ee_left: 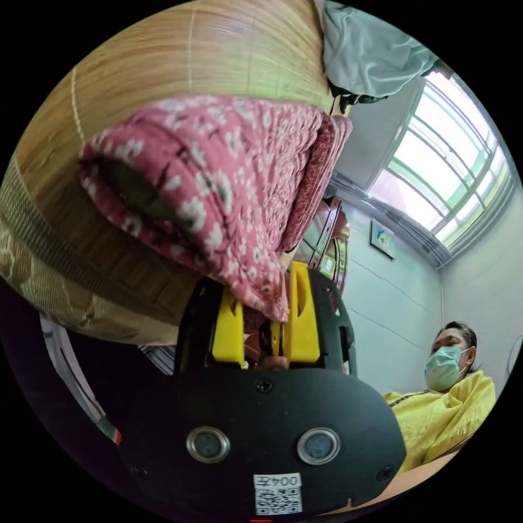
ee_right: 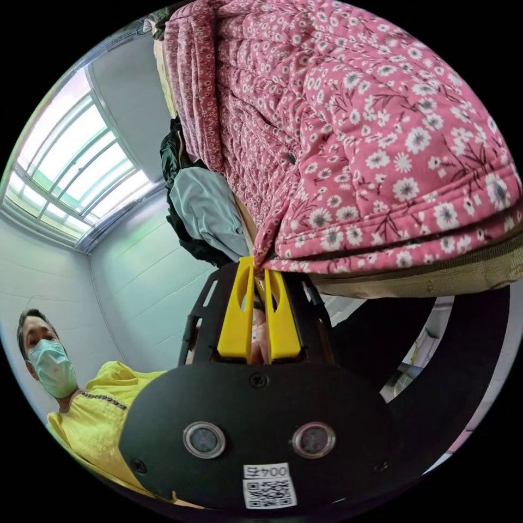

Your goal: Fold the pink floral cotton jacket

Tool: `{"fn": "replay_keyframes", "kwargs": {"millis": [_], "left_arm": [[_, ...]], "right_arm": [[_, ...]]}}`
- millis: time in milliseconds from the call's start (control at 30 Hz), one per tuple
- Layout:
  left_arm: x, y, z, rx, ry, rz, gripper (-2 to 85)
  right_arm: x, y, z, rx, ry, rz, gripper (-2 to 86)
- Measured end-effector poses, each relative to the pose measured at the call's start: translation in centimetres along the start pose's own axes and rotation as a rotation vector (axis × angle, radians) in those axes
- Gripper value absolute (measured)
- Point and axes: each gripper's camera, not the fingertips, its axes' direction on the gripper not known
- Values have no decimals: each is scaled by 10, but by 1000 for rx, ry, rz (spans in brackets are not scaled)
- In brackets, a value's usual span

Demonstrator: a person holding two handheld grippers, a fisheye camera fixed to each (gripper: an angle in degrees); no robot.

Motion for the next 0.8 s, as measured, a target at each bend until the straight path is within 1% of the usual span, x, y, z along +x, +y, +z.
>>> {"fn": "replay_keyframes", "kwargs": {"millis": [33, 67, 133, 200, 267, 333, 433, 633, 667, 800], "left_arm": [[6, -3, -1, 15, 6, 5, 92], [16, -7, 1, -6, -20, 27, 80], [34, -9, 6, -46, -105, 59, 73], [49, -9, 14, -80, -145, 65, 67], [68, -7, 24, -91, -187, 39, 64], [82, -7, 33, -99, -195, 39, 63], [104, -8, 47, -102, -229, 33, 62], [134, -12, 74, -123, -225, 17, 62], [140, -14, 78, -128, -237, 28, 62], [159, -19, 93, -144, -311, 91, 62]], "right_arm": [[0, 3, -1, -10, 25, -22, 47], [0, 4, -1, -20, 38, -38, 51], [3, 15, -7, -23, 122, -115, 76], [15, 26, -19, -1, 143, -139, 108], [37, 37, -36, 43, 113, -103, 130], [69, 51, -61, 151, 51, -27, 142], [94, 62, -84, 283, -20, 13, 144], [115, 61, -109, 455, -183, 10, 135], [115, 59, -110, 465, -185, 10, 130], [108, 51, -118, 529, -161, -5, 62]]}}
